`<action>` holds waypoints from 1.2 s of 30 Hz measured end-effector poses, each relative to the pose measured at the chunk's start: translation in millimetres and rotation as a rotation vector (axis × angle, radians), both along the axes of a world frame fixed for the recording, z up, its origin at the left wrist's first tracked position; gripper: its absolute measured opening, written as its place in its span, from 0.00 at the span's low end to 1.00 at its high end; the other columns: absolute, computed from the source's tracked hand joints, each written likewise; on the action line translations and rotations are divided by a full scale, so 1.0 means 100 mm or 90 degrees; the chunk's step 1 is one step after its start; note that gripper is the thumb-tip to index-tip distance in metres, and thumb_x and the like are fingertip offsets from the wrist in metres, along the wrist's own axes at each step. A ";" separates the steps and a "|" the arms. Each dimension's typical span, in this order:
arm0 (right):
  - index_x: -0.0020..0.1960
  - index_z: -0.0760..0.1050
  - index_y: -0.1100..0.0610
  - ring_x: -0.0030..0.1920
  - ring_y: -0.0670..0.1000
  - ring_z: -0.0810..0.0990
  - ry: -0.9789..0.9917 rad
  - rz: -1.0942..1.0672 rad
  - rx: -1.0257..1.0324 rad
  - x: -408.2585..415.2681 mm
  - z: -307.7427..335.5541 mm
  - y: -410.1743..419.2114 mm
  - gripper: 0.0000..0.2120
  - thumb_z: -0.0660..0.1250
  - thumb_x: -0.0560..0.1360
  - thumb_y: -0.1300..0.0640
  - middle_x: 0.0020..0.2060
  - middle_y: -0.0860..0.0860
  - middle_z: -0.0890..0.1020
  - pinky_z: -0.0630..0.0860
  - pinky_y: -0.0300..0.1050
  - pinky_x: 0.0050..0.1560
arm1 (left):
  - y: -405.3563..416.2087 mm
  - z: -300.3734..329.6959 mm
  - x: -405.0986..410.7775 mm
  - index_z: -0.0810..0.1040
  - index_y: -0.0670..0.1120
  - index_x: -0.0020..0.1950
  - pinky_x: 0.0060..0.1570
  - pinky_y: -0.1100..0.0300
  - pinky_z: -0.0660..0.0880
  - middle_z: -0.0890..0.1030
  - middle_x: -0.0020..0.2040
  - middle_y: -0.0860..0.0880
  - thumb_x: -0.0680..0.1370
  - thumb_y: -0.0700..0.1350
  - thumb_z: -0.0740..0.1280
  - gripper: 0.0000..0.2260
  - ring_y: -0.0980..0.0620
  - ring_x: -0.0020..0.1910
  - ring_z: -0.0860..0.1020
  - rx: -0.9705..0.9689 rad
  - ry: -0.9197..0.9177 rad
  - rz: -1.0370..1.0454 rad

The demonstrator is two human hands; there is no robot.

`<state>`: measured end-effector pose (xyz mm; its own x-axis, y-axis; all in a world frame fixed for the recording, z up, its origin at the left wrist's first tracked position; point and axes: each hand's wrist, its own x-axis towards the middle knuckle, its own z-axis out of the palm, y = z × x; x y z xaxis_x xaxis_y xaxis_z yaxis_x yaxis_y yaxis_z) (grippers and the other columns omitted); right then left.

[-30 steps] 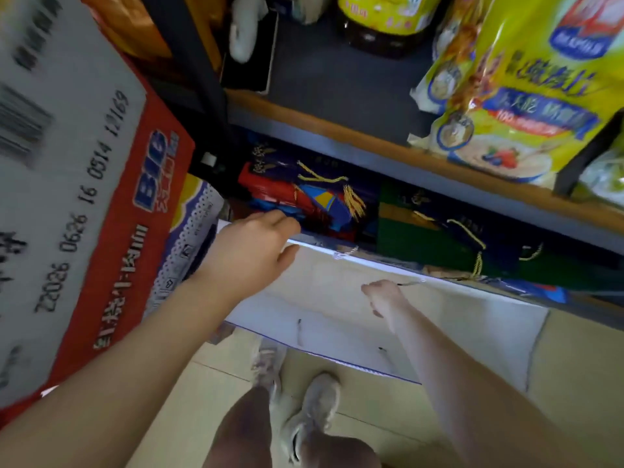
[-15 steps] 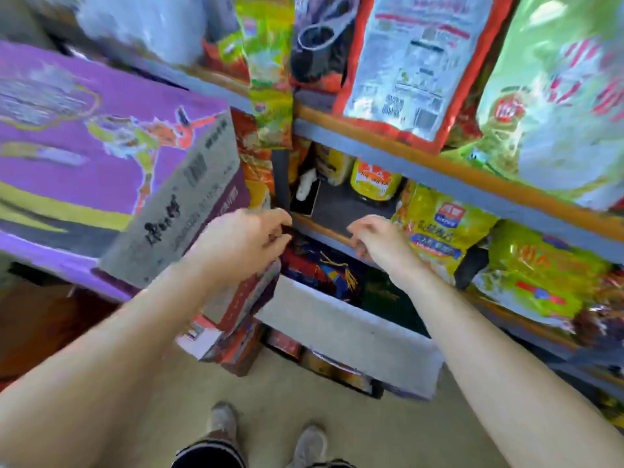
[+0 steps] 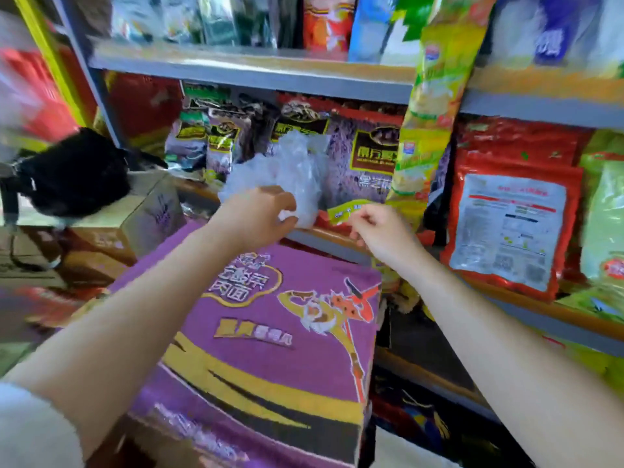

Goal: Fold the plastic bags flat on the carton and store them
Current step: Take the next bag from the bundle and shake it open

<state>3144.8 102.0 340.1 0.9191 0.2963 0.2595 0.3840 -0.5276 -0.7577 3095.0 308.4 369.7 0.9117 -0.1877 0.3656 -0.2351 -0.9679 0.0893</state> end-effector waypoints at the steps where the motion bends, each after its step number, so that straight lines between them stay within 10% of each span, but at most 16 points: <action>1: 0.34 0.75 0.57 0.39 0.59 0.80 -0.017 -0.026 -0.015 0.15 -0.02 0.18 0.11 0.62 0.74 0.57 0.35 0.58 0.82 0.75 0.55 0.44 | 0.21 -0.01 0.20 0.76 0.46 0.55 0.50 0.49 0.74 0.77 0.54 0.45 0.76 0.49 0.62 0.11 0.41 0.54 0.76 0.022 0.027 0.026; 9: 0.56 0.74 0.60 0.56 0.61 0.78 0.003 -0.195 -0.202 1.45 -0.36 1.33 0.13 0.61 0.77 0.52 0.54 0.59 0.80 0.73 0.51 0.51 | 1.13 -0.51 1.32 0.73 0.46 0.57 0.48 0.51 0.73 0.77 0.56 0.45 0.78 0.48 0.59 0.10 0.43 0.55 0.76 0.251 0.145 0.066; 15: 0.74 0.53 0.58 0.71 0.60 0.62 0.080 -0.294 -0.266 1.99 -0.79 1.75 0.40 0.70 0.71 0.48 0.71 0.59 0.63 0.65 0.54 0.64 | 1.41 -0.75 1.58 0.69 0.46 0.62 0.47 0.53 0.73 0.74 0.60 0.46 0.78 0.46 0.57 0.13 0.44 0.58 0.74 0.276 0.152 0.027; 19: 0.48 0.75 0.55 0.50 0.55 0.77 0.027 -0.335 -0.086 2.04 -0.68 1.77 0.05 0.65 0.75 0.55 0.44 0.54 0.78 0.63 0.43 0.42 | 1.44 -0.89 1.68 0.58 0.46 0.71 0.39 0.51 0.71 0.70 0.65 0.45 0.77 0.46 0.59 0.23 0.40 0.57 0.74 0.170 0.120 -0.001; 24: 0.41 0.69 0.47 0.43 0.40 0.68 -0.022 -0.129 0.071 1.47 -0.07 1.70 0.08 0.61 0.79 0.54 0.39 0.37 0.69 0.64 0.39 0.44 | 1.29 -0.79 1.68 0.61 0.47 0.71 0.61 0.45 0.66 0.67 0.69 0.38 0.71 0.62 0.61 0.33 0.39 0.63 0.69 0.056 -0.279 -0.148; 29: 0.30 0.62 0.61 0.32 0.49 0.62 -0.002 -0.104 0.113 0.99 0.11 1.37 0.21 0.67 0.74 0.53 0.27 0.52 0.60 0.59 0.44 0.36 | 1.18 -0.62 1.51 0.68 0.44 0.49 0.66 0.46 0.59 0.81 0.47 0.45 0.70 0.45 0.67 0.12 0.45 0.58 0.70 0.044 -0.416 -0.301; 32: 0.32 0.70 0.67 0.31 0.48 0.66 0.035 -0.136 -0.035 0.75 0.11 1.09 0.20 0.69 0.72 0.52 0.27 0.61 0.67 0.60 0.44 0.34 | 1.21 -0.55 1.18 0.67 0.44 0.48 0.39 0.54 0.77 0.80 0.36 0.43 0.65 0.39 0.67 0.15 0.44 0.39 0.78 -0.036 -0.315 -0.433; 36: 0.26 0.63 0.55 0.28 0.48 0.61 0.109 -0.213 -0.098 0.46 -0.08 0.77 0.20 0.71 0.71 0.59 0.24 0.50 0.64 0.58 0.46 0.30 | 1.13 -0.56 0.63 0.68 0.47 0.46 0.19 0.61 0.66 0.77 0.27 0.47 0.68 0.55 0.65 0.14 0.45 0.24 0.76 -0.050 -0.259 -0.408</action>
<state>3190.4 178.7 331.6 0.9975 -0.0028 0.0703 0.0472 -0.7143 -0.6982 3158.2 421.5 313.9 0.4237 -0.5940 0.6838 -0.7779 -0.6254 -0.0613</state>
